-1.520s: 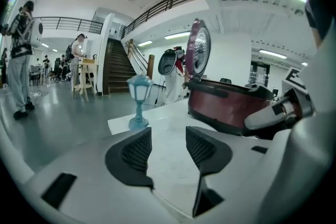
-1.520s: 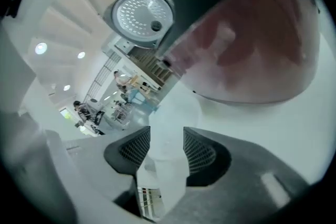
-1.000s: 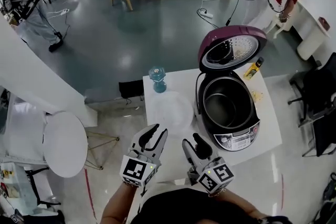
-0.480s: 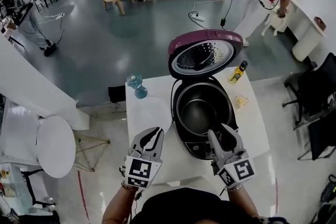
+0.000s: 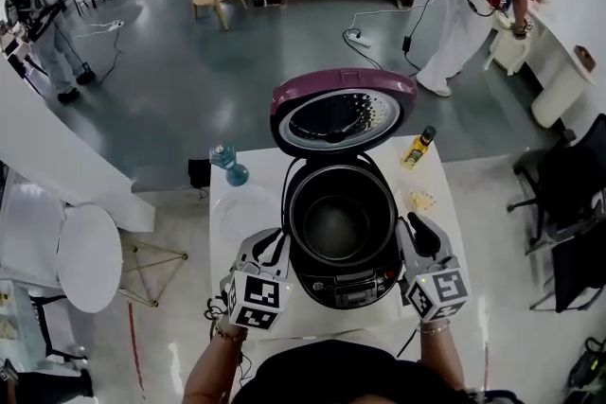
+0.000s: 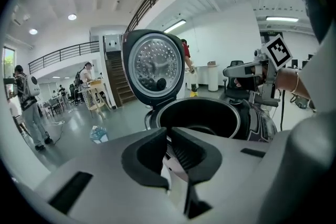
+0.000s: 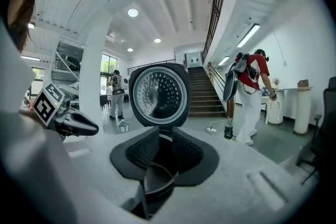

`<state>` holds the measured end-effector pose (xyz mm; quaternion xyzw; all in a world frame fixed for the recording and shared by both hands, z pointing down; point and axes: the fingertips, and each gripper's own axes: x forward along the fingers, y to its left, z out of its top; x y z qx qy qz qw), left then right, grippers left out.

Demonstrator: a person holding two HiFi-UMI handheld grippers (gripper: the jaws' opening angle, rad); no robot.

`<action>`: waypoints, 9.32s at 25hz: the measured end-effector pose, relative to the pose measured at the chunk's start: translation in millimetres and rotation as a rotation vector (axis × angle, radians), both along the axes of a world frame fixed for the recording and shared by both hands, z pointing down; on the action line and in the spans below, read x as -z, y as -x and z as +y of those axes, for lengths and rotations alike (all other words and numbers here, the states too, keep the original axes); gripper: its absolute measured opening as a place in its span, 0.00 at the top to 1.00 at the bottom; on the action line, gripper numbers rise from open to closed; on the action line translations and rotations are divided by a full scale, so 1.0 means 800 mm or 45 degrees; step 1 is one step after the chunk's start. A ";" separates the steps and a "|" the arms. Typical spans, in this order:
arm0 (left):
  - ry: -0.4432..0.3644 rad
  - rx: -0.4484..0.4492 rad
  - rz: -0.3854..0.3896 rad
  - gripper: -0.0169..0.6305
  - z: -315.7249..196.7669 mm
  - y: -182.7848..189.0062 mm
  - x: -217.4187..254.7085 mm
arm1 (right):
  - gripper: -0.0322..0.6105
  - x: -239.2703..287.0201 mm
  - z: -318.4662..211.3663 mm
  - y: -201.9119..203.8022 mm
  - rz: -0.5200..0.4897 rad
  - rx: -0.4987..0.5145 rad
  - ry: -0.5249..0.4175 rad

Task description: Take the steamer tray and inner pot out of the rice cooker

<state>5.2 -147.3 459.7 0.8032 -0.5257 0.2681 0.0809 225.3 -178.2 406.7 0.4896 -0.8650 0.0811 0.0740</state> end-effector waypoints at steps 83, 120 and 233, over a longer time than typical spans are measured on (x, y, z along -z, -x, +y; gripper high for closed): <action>0.527 0.090 -0.322 0.65 -0.109 -0.021 -0.086 | 0.90 -0.072 -0.148 0.042 -0.176 0.357 0.413; -0.107 0.385 0.095 0.96 0.002 0.039 0.152 | 0.91 0.140 -0.006 0.088 -0.293 0.443 -0.149; 0.440 -0.177 0.030 0.71 0.129 0.247 -0.134 | 0.84 -0.183 0.192 0.273 -0.314 -0.221 0.532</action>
